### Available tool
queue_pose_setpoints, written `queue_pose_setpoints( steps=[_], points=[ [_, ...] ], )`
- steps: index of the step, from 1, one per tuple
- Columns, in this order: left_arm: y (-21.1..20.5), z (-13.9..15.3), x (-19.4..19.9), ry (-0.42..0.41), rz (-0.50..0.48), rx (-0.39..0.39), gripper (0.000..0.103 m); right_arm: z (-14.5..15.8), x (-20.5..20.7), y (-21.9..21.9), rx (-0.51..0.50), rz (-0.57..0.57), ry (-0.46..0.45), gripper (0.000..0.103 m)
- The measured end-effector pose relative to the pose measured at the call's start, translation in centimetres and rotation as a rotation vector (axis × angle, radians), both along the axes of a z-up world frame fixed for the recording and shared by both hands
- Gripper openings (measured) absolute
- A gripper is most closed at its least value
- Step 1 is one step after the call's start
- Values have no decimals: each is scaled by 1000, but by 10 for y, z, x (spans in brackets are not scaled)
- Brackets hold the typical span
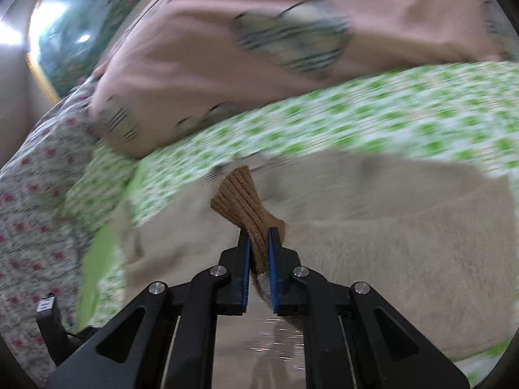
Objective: Fold small clothes
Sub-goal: 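Grasp the brown sleeve cuff with the right gripper and carry it across the body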
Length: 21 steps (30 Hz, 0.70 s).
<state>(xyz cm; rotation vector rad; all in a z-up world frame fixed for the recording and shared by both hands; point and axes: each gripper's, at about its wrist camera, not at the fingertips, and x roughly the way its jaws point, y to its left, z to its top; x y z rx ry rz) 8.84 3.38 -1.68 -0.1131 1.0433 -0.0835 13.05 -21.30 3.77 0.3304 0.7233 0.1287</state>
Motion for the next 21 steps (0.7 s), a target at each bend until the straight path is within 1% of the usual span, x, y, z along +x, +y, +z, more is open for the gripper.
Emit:
queue_pose_setpoints(
  steps=[3,5,9,10,11,12,13,14,15,16,19,21],
  points=[
    [10,5,-6,-32,-20,-41,101,-20,18,48,49,90,18,11],
    [16,7,-8,-45,-31,-76,101,-31,29,76,56,143,27,11],
    [22,6,-4,-50,-37,-114,101,-54,52,102,90,192,56,11],
    [22,4,-1,-46,-38,-117,101,-61,55,103,96,195,64,11],
    [23,2,4,-42,-39,-118,101,-66,59,107,97,201,72,15],
    [24,0,10,-38,-40,-120,101,-71,63,110,97,213,82,15],
    [23,-2,16,-35,-44,-130,101,-76,66,111,95,218,100,19],
    [23,-4,21,-32,-49,-144,101,-79,67,110,105,223,117,32],
    [22,-6,28,-25,-53,-155,101,-81,66,106,129,230,130,38],
    [21,-9,36,-20,-60,-168,101,-80,63,104,139,229,123,42],
    [20,-18,62,-6,-77,-217,101,-67,44,83,137,206,74,42],
    [17,-28,84,21,-75,-247,101,-55,26,59,136,157,44,42]
  ],
)
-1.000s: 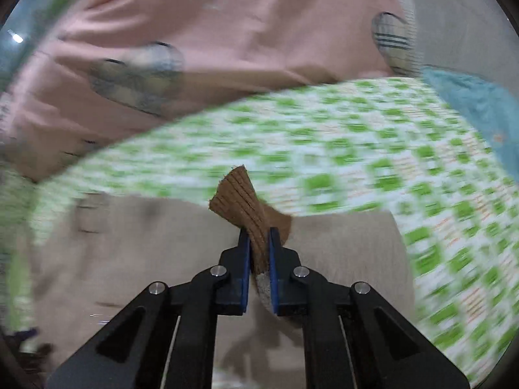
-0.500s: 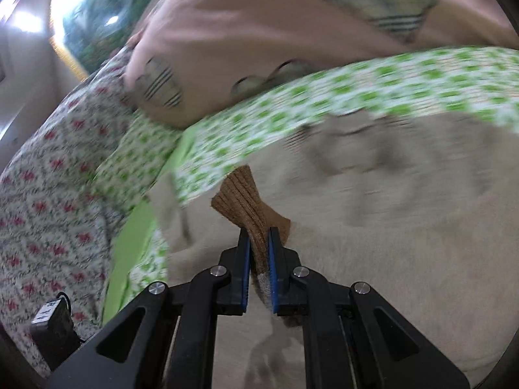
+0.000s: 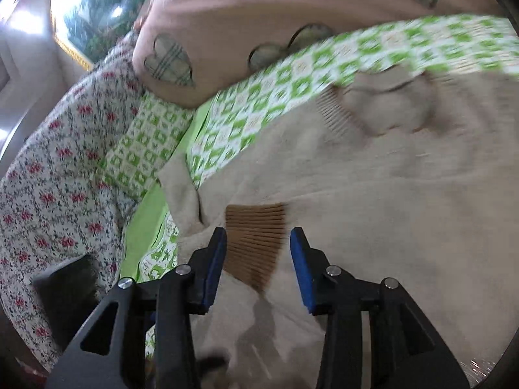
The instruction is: Fold small clothes
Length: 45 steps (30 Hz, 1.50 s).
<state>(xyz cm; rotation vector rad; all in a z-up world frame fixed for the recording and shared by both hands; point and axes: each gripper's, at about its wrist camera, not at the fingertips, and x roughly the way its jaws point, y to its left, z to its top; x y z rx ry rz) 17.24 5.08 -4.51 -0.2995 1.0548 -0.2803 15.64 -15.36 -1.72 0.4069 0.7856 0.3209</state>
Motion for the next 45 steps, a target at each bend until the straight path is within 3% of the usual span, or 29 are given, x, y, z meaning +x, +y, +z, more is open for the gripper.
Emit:
queue_pose_setpoints(
  steps=[2,5,7,8,12,14,16,20,22,25,26,27,28,32,36,40,43,45],
  points=[
    [1,-10,22,25,21,-33,101,9,-19,-23,0,-49,-20,42],
    [4,-10,42,-19,61,-66,94,18,-54,-61,-24,-144,-38,43],
    [5,-8,51,-52,68,-78,51,20,-74,-78,-39,-204,-45,43],
    [4,-8,53,-44,56,-80,9,21,-84,-89,-49,-242,-47,43],
    [18,10,43,-106,101,-32,10,28,-111,-136,-102,-400,-28,43],
    [34,8,42,-102,143,-7,10,32,-115,-159,-127,-466,-15,43],
    [44,2,41,-79,143,-34,11,32,-112,-174,-133,-499,-2,43],
    [38,4,33,-93,113,10,11,26,-78,-190,-146,-496,61,50],
    [37,4,34,-90,117,16,11,20,-55,-191,-168,-482,99,61],
    [39,1,33,-77,126,13,11,8,-25,-194,-194,-452,147,62],
    [38,1,33,-78,126,18,11,2,-16,-194,-193,-424,170,58],
    [36,1,33,-79,124,26,11,-1,-8,-191,-233,-410,186,45],
    [33,2,33,-85,118,35,11,-2,-9,-189,-260,-403,183,10],
    [24,7,35,-106,103,40,11,20,-26,-196,-264,-430,116,10],
    [19,-9,39,-66,93,95,16,4,-23,-201,-277,-454,161,12],
    [33,0,23,-65,98,67,29,13,-40,-194,-289,-526,132,30],
    [54,13,2,-85,121,56,34,32,-61,-178,-288,-512,46,37],
    [72,21,-10,-97,155,52,45,40,-74,-163,-286,-476,10,41]
  ],
)
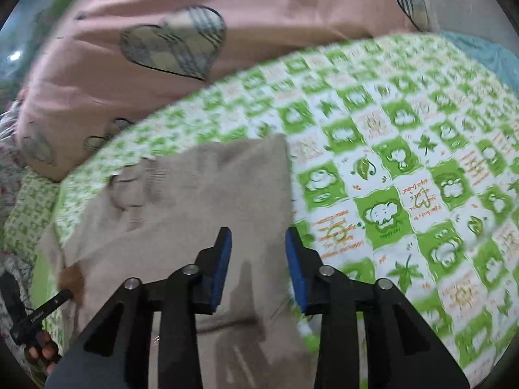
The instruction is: Fold small clothes
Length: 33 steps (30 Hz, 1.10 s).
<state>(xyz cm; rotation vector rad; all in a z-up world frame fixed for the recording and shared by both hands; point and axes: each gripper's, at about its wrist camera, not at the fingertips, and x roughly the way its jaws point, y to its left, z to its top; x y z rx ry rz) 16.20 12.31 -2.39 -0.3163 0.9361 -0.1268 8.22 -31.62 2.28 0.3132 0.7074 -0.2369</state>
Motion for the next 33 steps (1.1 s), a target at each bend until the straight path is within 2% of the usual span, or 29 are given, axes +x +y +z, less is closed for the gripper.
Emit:
queue_pose_setpoints(
  steps=[3,7,10,13,20,22,23,25,26,27,28,31,33],
  points=[
    [37,10,-9,-14,80,-24,58,0,-13,25,32,87,-6,44],
    [95,17,5,-16,204,-101,66,-12,-17,58,68,177,37,45],
    [144,15,26,-51,262,-270,71,-23,-18,82,81,239,71,45],
    [187,3,54,-33,355,-379,71,-33,-18,97,86,278,103,45],
    [271,-33,105,-19,600,-539,71,-49,-11,115,92,307,158,45],
    [285,-41,119,-35,625,-595,71,-52,-10,120,85,301,166,45],
    [289,-41,126,-43,630,-592,70,-55,-9,121,84,298,173,45],
    [290,-34,136,-65,623,-546,59,-57,-8,123,88,297,182,45],
    [288,-30,143,-70,604,-514,27,-57,-8,123,89,298,185,45],
    [288,-24,147,-68,575,-492,3,-58,-8,123,90,298,187,45],
    [284,-19,149,-67,567,-466,4,-57,-9,123,88,299,186,45],
    [264,14,142,-156,491,-397,3,-53,-12,120,88,293,172,45],
    [244,40,130,-217,417,-383,3,-50,-15,118,87,284,162,45]
  ],
)
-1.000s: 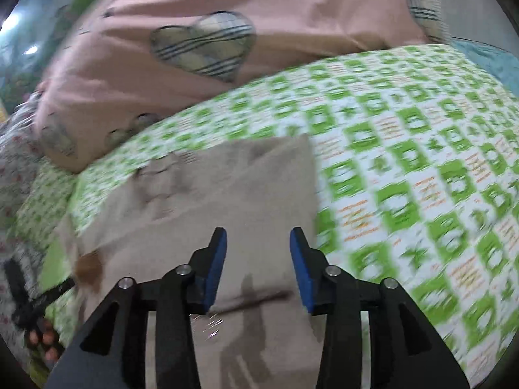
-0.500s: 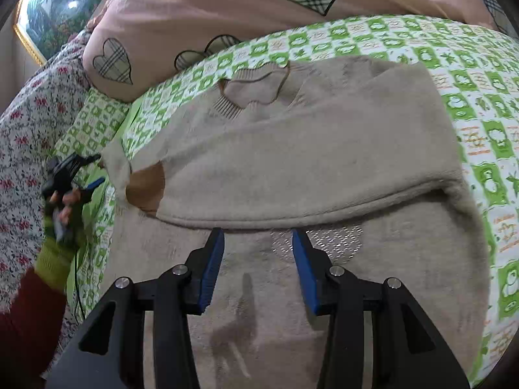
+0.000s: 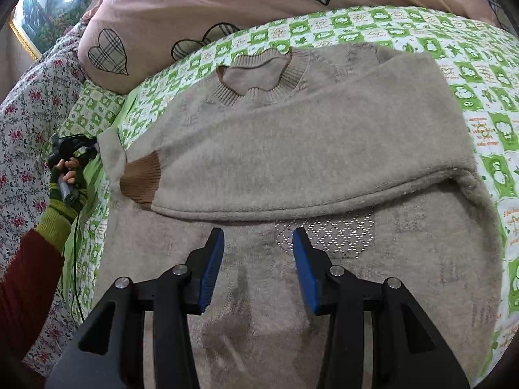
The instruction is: Fold small clothes
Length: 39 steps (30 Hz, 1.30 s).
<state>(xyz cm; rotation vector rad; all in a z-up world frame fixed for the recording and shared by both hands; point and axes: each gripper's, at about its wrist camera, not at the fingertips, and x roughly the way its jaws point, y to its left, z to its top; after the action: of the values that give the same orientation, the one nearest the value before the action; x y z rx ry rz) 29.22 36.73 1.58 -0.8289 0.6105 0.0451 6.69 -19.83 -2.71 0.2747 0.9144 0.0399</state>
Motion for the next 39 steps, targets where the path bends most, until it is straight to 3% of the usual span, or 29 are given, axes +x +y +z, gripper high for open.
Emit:
queue_pose_setpoints(
  steps=[6,11,16,20,23,29,31,33,36,39],
  points=[
    [-88,76,-30,-152,-226,136,3,4,-9,-2,18,-7,-18,45],
    [-187,102,-47,-215,-459,206,3,9,-23,-5,30,-14,-38,45],
    [-301,84,-65,-194,-695,292,3,12,-35,-23,35,-62,-56,45],
    [-384,43,-76,-125,-837,368,3,12,-42,-42,48,-111,-59,45],
    [-423,7,-78,-65,-894,391,3,11,-47,-56,55,-153,-64,45],
    [-443,-42,-70,45,-929,434,5,16,-48,-68,42,-184,-81,45],
    [-438,-47,-76,72,-931,446,13,20,-43,-65,32,-174,-88,45],
    [-428,-46,-83,94,-929,440,31,22,-36,-60,28,-159,-92,45],
    [-403,-42,-106,99,-886,436,43,27,-23,-46,16,-112,-110,45],
    [-363,-37,-128,116,-784,455,47,28,-6,-25,-17,-41,-118,45]
  ],
)
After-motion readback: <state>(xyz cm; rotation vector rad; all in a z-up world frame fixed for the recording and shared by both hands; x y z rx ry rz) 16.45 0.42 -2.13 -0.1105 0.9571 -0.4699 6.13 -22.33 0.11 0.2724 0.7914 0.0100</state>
